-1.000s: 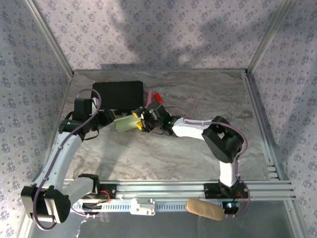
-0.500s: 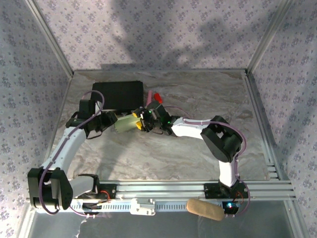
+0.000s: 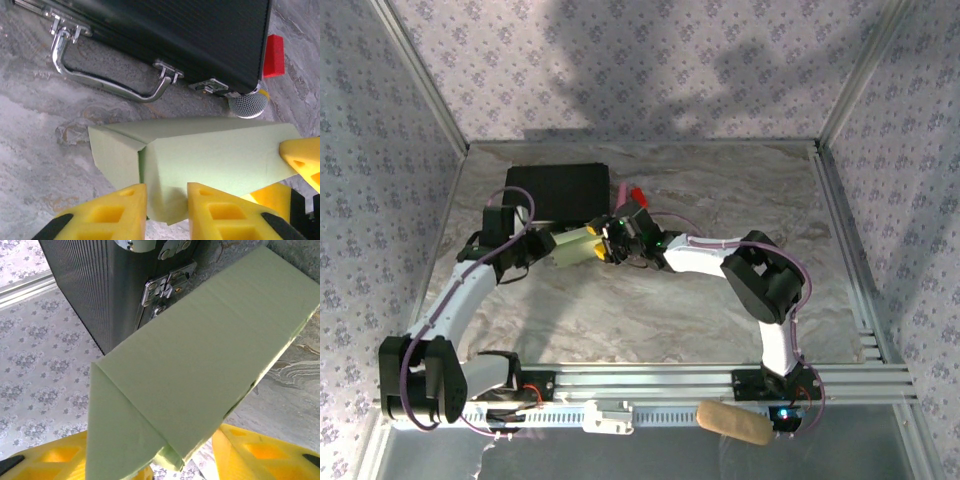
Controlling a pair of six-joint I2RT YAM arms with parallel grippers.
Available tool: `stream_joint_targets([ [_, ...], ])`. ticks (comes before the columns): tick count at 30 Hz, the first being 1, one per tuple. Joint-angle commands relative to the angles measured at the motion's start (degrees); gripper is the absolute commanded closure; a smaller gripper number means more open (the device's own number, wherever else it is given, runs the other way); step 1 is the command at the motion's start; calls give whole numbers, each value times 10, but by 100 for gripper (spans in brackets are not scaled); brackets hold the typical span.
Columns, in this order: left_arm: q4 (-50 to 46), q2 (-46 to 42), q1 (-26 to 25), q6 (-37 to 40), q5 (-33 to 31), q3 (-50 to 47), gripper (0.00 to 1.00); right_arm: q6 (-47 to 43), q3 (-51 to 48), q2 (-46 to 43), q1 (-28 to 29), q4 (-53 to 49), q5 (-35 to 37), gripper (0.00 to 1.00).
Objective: Fold the paper box
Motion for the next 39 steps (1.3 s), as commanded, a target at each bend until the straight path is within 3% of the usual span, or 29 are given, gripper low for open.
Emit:
stream_joint_targets([
  [1, -16, 16, 7, 17, -34, -11, 78, -38, 14, 4, -11, -37, 3, 41],
  [8, -13, 7, 7, 19, -41, -24, 80, -131, 11, -62, -24, -84, 11, 24],
  [15, -19, 1, 7, 21, -38, -21, 80, -164, -28, -92, -39, -75, -15, 23],
  [22, -25, 1, 7, 22, -36, -10, 80, -159, 9, -46, -41, -67, -51, 34],
  [32, -30, 2, 6, 25, -33, -7, 80, -150, -1, -17, -44, -63, -51, 53],
  [39, -29, 7, 6, 27, -32, -8, 81, -145, -27, -8, -45, -60, -50, 60],
])
